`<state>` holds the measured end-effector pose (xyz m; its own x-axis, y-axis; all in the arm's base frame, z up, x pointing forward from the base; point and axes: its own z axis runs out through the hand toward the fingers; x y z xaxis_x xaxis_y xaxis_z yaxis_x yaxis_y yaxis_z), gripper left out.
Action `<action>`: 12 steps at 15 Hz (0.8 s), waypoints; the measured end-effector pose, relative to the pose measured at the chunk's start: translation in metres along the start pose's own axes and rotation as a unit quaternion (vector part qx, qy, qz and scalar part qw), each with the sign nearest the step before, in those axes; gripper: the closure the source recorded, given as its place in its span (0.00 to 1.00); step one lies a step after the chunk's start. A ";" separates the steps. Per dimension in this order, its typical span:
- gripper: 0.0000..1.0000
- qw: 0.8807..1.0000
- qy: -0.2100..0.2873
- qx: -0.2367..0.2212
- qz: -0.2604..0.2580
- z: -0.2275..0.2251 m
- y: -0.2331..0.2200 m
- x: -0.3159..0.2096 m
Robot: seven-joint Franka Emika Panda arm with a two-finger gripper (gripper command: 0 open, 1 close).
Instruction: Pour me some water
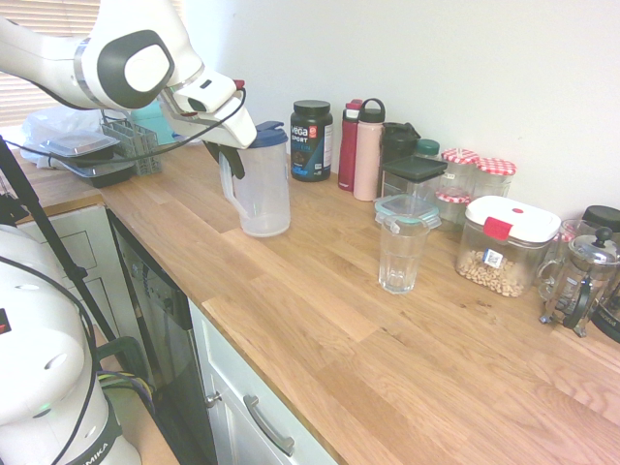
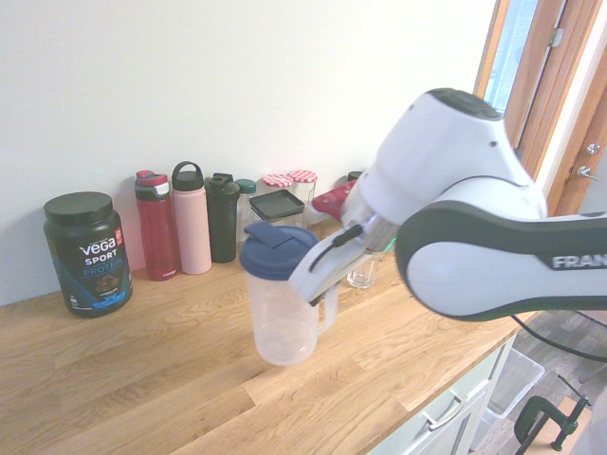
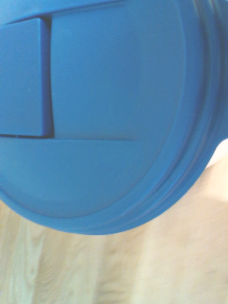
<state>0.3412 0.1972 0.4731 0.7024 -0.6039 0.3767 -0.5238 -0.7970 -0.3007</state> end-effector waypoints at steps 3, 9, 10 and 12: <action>1.00 1.000 -0.009 -0.003 0.027 0.011 -0.047 0.020; 1.00 0.995 0.004 -0.030 0.097 0.035 -0.088 0.009; 1.00 0.993 0.016 -0.032 0.112 0.033 -0.091 0.005; 1.00 0.991 0.029 -0.035 0.126 0.032 -0.095 -0.008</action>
<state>0.4008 0.2788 0.4703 0.5178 -0.7818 0.3474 -0.7123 -0.6189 -0.3311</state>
